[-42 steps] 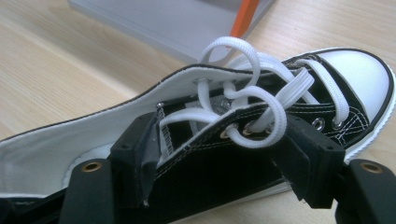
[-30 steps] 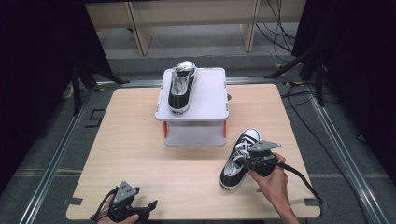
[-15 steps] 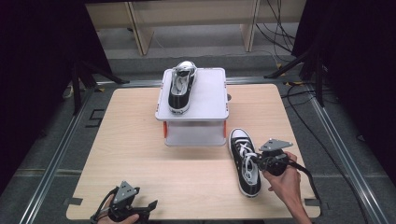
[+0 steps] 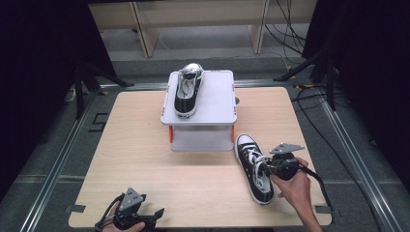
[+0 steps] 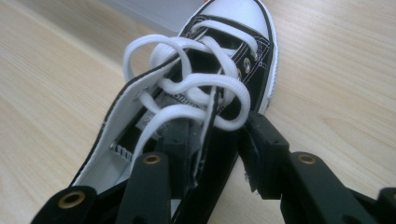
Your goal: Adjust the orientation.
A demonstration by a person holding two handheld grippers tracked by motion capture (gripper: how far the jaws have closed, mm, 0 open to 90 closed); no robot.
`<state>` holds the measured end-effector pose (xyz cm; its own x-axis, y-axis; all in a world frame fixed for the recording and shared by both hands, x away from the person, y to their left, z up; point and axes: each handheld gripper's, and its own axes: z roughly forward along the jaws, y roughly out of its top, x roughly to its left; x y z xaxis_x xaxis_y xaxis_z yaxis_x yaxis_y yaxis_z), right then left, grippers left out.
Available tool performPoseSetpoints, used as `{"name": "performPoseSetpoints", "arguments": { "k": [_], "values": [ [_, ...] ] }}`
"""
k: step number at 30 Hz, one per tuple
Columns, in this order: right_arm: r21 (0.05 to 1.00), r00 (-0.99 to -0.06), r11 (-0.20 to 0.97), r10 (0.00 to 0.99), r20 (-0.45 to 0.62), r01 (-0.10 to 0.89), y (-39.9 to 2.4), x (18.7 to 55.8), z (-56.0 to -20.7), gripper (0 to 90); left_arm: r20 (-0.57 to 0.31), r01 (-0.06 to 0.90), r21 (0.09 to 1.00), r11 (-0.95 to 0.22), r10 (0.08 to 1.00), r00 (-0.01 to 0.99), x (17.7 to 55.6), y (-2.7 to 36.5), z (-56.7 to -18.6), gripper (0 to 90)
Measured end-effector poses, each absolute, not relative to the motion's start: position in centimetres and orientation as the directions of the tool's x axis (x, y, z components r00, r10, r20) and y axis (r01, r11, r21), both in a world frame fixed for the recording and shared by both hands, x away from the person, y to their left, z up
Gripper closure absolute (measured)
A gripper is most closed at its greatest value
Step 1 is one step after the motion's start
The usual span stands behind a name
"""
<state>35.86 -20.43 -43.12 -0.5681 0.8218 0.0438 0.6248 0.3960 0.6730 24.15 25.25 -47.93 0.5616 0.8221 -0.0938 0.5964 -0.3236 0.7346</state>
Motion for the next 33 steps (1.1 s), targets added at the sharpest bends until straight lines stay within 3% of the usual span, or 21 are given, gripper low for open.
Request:
{"name": "performPoseSetpoints", "arguments": {
  "k": [11,14,15,26,33],
  "values": [
    [0.631,-0.552,0.387,0.83,0.08,0.672,-19.6,37.0,-43.3,73.7,-0.098,0.595,0.734,-0.326,0.817,0.569,24.2,25.0,-48.0,15.8],
    [0.645,-0.594,0.44,0.804,0.027,0.625,-19.8,37.5,-43.3,74.9,-0.091,0.589,0.736,-0.333,0.815,0.573,24.3,25.1,-47.9,15.8],
    [0.627,-0.565,0.402,0.822,0.074,0.667,-19.5,37.5,-43.2,75.9,-0.077,0.578,0.738,-0.348,0.807,0.585,24.4,25.2,-47.9,15.8],
    [0.612,-0.607,0.473,0.795,0.015,0.634,-19.3,38.3,-43.1,80.9,-0.089,0.594,0.729,-0.34,0.814,0.575,24.4,25.1,-47.9,15.8],
    [0.606,-0.611,0.469,0.791,0.036,0.643,-19.6,38.7,-42.9,82.8,-0.076,0.579,0.737,-0.349,0.808,0.584,24.4,25.2,-47.9,15.9]
  ]
}}
